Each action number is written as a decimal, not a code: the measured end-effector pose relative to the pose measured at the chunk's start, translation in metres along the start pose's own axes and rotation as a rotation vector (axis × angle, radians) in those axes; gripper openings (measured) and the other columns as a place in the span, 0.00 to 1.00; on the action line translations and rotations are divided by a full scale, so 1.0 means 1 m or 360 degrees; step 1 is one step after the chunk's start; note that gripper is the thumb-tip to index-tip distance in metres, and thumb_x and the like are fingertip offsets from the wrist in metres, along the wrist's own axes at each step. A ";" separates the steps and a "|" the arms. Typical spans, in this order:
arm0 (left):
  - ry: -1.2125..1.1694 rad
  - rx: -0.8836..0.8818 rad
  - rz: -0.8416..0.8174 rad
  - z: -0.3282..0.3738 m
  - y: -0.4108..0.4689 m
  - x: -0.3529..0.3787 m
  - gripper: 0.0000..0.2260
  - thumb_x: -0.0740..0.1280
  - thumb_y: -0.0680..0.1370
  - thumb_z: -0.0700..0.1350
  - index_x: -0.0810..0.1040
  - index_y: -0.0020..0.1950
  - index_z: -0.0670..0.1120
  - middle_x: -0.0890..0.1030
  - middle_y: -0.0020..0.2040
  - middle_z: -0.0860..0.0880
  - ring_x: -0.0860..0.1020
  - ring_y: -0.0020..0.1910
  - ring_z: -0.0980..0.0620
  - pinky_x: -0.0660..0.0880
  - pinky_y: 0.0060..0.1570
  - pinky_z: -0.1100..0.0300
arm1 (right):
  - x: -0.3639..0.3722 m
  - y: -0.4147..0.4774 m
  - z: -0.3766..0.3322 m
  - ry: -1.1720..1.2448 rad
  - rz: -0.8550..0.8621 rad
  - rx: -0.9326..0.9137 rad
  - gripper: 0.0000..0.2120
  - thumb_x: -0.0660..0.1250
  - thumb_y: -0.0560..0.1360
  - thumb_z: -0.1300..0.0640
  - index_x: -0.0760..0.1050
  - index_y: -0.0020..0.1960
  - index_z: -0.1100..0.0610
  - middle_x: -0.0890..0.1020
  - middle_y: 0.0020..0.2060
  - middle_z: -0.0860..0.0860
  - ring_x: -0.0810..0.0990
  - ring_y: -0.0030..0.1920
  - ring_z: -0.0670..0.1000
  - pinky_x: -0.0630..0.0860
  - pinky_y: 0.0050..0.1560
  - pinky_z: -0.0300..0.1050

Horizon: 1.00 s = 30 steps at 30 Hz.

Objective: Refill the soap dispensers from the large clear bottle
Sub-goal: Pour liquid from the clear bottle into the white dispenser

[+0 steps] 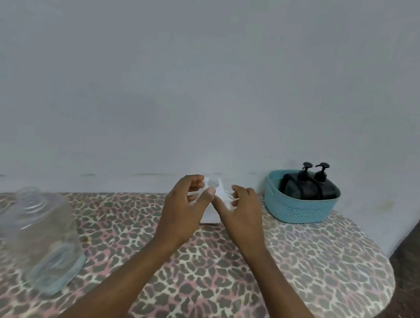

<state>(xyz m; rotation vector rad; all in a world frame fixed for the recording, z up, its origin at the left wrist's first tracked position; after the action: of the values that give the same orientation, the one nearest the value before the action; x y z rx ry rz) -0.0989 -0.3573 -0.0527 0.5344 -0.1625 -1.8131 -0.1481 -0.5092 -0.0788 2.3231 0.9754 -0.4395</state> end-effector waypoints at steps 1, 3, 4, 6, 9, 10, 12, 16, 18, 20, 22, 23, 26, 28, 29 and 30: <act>0.0003 -0.0016 0.0002 0.000 -0.001 -0.002 0.16 0.71 0.81 0.54 0.78 0.68 0.51 0.81 0.59 0.58 0.79 0.60 0.63 0.75 0.57 0.69 | 0.003 0.002 0.003 -0.0033 -0.0015 0.0029 0.34 0.72 0.76 0.34 0.74 0.72 0.56 0.75 0.59 0.48 0.77 0.56 0.48 0.73 0.54 0.43; 0.0026 -0.0015 0.0062 -0.003 -0.006 -0.019 0.16 0.71 0.81 0.53 0.78 0.68 0.51 0.81 0.59 0.58 0.79 0.60 0.63 0.74 0.55 0.74 | 0.019 0.001 -0.001 -0.0154 -0.0068 0.0086 0.38 0.71 0.74 0.30 0.72 0.71 0.56 0.76 0.59 0.50 0.76 0.57 0.50 0.71 0.52 0.44; 0.0043 -0.0024 0.0081 -0.006 -0.009 -0.029 0.16 0.71 0.81 0.53 0.78 0.68 0.51 0.81 0.60 0.58 0.79 0.60 0.63 0.73 0.54 0.75 | 0.027 0.000 -0.003 -0.0193 -0.0089 0.0123 0.39 0.72 0.73 0.30 0.71 0.71 0.57 0.77 0.61 0.52 0.77 0.58 0.52 0.72 0.52 0.46; 0.0093 -0.0033 0.0109 -0.011 -0.018 -0.046 0.16 0.71 0.81 0.53 0.78 0.68 0.52 0.81 0.60 0.59 0.78 0.60 0.64 0.74 0.57 0.73 | 0.040 -0.001 -0.003 -0.0178 -0.0112 0.0203 0.40 0.74 0.72 0.33 0.69 0.72 0.57 0.78 0.63 0.54 0.78 0.60 0.55 0.77 0.54 0.49; 0.0130 -0.0022 0.0147 -0.016 -0.031 -0.065 0.17 0.72 0.81 0.53 0.77 0.69 0.52 0.81 0.61 0.58 0.79 0.61 0.63 0.76 0.62 0.64 | 0.049 -0.002 -0.004 -0.0105 -0.0116 0.0243 0.36 0.75 0.75 0.40 0.66 0.74 0.59 0.79 0.66 0.56 0.80 0.62 0.58 0.78 0.54 0.49; 0.0133 -0.0023 0.0144 -0.017 -0.036 -0.070 0.18 0.72 0.81 0.54 0.77 0.69 0.52 0.81 0.61 0.58 0.79 0.61 0.62 0.76 0.62 0.62 | 0.050 -0.002 -0.005 -0.0114 -0.0109 0.0243 0.34 0.74 0.77 0.42 0.66 0.73 0.59 0.79 0.66 0.58 0.81 0.62 0.58 0.77 0.53 0.49; 0.0136 -0.0028 0.0140 -0.019 -0.046 -0.078 0.19 0.72 0.81 0.54 0.77 0.70 0.52 0.80 0.62 0.59 0.78 0.61 0.62 0.77 0.63 0.62 | 0.051 -0.003 -0.008 -0.0140 -0.0096 0.0252 0.29 0.72 0.79 0.45 0.67 0.71 0.61 0.80 0.65 0.59 0.82 0.60 0.59 0.77 0.50 0.48; 0.0163 0.0002 0.0197 -0.021 -0.061 -0.092 0.19 0.72 0.81 0.54 0.77 0.70 0.52 0.80 0.62 0.60 0.78 0.61 0.64 0.76 0.63 0.63 | 0.055 -0.017 -0.015 -0.0072 -0.0137 0.0227 0.28 0.72 0.79 0.45 0.69 0.69 0.60 0.82 0.61 0.58 0.81 0.53 0.56 0.77 0.46 0.48; 0.0194 0.0028 0.0213 -0.021 -0.068 -0.099 0.19 0.72 0.81 0.53 0.77 0.71 0.51 0.80 0.62 0.59 0.78 0.62 0.64 0.76 0.63 0.64 | 0.058 -0.031 -0.023 -0.0045 -0.0163 0.0178 0.28 0.73 0.78 0.46 0.70 0.71 0.60 0.82 0.59 0.55 0.78 0.50 0.51 0.73 0.44 0.40; 0.0232 0.0067 0.0222 -0.022 -0.076 -0.107 0.19 0.72 0.81 0.52 0.77 0.71 0.50 0.80 0.63 0.58 0.78 0.62 0.64 0.75 0.62 0.67 | 0.060 -0.049 -0.030 -0.0022 -0.0193 0.0128 0.28 0.74 0.77 0.46 0.71 0.71 0.58 0.79 0.55 0.50 0.76 0.49 0.49 0.69 0.36 0.31; 0.0271 0.0102 0.0237 -0.022 -0.086 -0.114 0.19 0.72 0.81 0.52 0.76 0.71 0.50 0.79 0.62 0.57 0.78 0.62 0.64 0.74 0.60 0.71 | 0.063 -0.068 -0.037 0.0040 -0.0209 0.0085 0.28 0.74 0.77 0.46 0.71 0.71 0.56 0.78 0.55 0.47 0.77 0.50 0.49 0.68 0.35 0.31; 0.0288 0.0118 0.0250 -0.023 -0.091 -0.119 0.20 0.72 0.81 0.52 0.77 0.71 0.50 0.80 0.62 0.57 0.78 0.62 0.64 0.75 0.59 0.71 | 0.065 -0.077 -0.039 0.0091 -0.0208 0.0061 0.27 0.74 0.77 0.45 0.71 0.70 0.54 0.79 0.56 0.47 0.78 0.50 0.49 0.68 0.36 0.32; 0.0322 0.0160 0.0282 -0.028 -0.105 -0.129 0.19 0.72 0.81 0.51 0.77 0.70 0.49 0.80 0.61 0.57 0.78 0.61 0.63 0.77 0.59 0.69 | 0.073 -0.100 -0.046 0.0176 -0.0223 0.0021 0.25 0.74 0.76 0.44 0.72 0.68 0.52 0.80 0.55 0.47 0.80 0.51 0.49 0.72 0.39 0.38; 0.0349 0.0177 0.0310 -0.031 -0.116 -0.139 0.18 0.73 0.81 0.50 0.78 0.69 0.49 0.80 0.60 0.57 0.79 0.60 0.63 0.76 0.58 0.70 | 0.078 -0.116 -0.052 0.0222 -0.0240 -0.0012 0.25 0.74 0.76 0.42 0.72 0.68 0.50 0.80 0.56 0.46 0.80 0.52 0.49 0.77 0.42 0.43; 0.0356 0.0181 0.0315 -0.031 -0.118 -0.141 0.17 0.73 0.80 0.50 0.78 0.68 0.49 0.80 0.59 0.57 0.79 0.60 0.63 0.76 0.57 0.70 | 0.080 -0.121 -0.053 0.0246 -0.0239 -0.0016 0.26 0.74 0.76 0.40 0.72 0.68 0.49 0.80 0.57 0.46 0.80 0.53 0.49 0.79 0.45 0.47; 0.0363 0.0195 0.0331 -0.031 -0.123 -0.144 0.16 0.73 0.80 0.50 0.79 0.67 0.49 0.80 0.58 0.58 0.79 0.59 0.63 0.77 0.57 0.70 | 0.081 -0.126 -0.056 0.0259 -0.0236 -0.0020 0.25 0.74 0.75 0.40 0.71 0.67 0.48 0.80 0.57 0.45 0.80 0.54 0.49 0.81 0.48 0.50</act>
<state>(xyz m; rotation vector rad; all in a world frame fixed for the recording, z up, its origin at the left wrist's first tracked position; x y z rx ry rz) -0.1615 -0.1789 -0.0864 0.7777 -0.1670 -1.5350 -0.1808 -0.3592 -0.1238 2.3118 1.2302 -0.3049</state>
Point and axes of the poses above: each hand's wrist, its own y-axis towards the middle knuckle, its own x-axis out of the palm, z = x × y, the point moved 2 cm from there along y, towards the middle knuckle
